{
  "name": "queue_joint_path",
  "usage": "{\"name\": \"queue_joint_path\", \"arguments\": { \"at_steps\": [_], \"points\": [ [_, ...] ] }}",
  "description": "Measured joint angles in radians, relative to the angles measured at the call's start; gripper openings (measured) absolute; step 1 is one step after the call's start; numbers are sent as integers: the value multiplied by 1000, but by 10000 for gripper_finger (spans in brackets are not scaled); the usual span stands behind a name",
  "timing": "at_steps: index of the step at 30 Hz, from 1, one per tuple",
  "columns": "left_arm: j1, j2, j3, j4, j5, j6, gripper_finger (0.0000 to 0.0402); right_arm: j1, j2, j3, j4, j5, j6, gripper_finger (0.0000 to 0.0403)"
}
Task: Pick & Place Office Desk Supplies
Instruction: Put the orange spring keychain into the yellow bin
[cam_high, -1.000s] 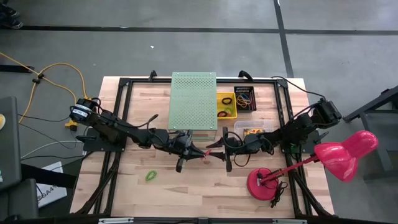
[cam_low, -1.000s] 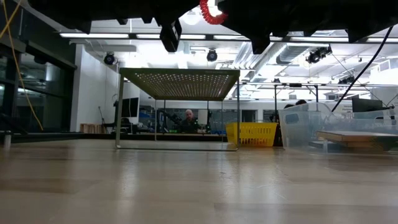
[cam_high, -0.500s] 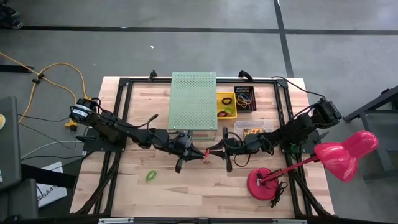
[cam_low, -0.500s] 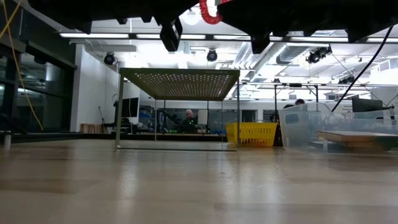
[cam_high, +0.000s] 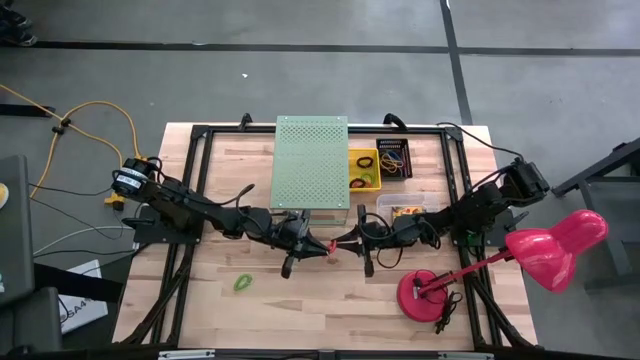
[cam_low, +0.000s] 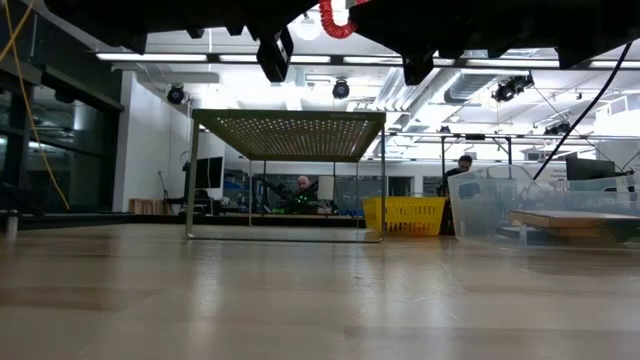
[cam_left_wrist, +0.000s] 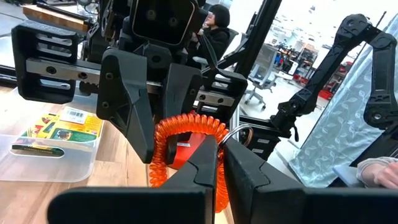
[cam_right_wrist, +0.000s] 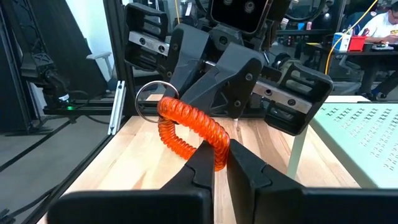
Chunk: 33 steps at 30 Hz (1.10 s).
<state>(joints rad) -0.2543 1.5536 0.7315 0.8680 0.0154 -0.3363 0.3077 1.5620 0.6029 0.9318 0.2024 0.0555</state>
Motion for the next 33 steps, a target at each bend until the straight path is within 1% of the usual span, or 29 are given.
{"name": "queue_joint_path", "arguments": {
  "at_steps": [3, 6, 8, 15, 18, 26, 33],
  "points": [
    [0, 0, 0, 0, 2, 0, 11, 0, 0, 0, 0, 0, 0, 14],
    [0, 0, 0, 0, 26, 0, 11, 0, 0, 0, 0, 0, 0, 14],
    [0, 0, 0, 0, 32, -1, 18, 0, 0, 0, 0, -1, 0, 14],
    [0, 0, 0, 1, 35, -2, 77, 0, 0, 0, 0, 0, 0, 13],
    [0, 0, 0, 0, 35, -2, 91, 0, 0, 0, 0, 0, 0, 13],
    [-7, 0, 0, -23, 43, -5, 95, 0, 0, 0, -29, -1, 17, 13],
    [-10, 0, 0, -34, 42, -16, 95, 17, 0, 0, -140, 1, 107, 13]
  ]
}}
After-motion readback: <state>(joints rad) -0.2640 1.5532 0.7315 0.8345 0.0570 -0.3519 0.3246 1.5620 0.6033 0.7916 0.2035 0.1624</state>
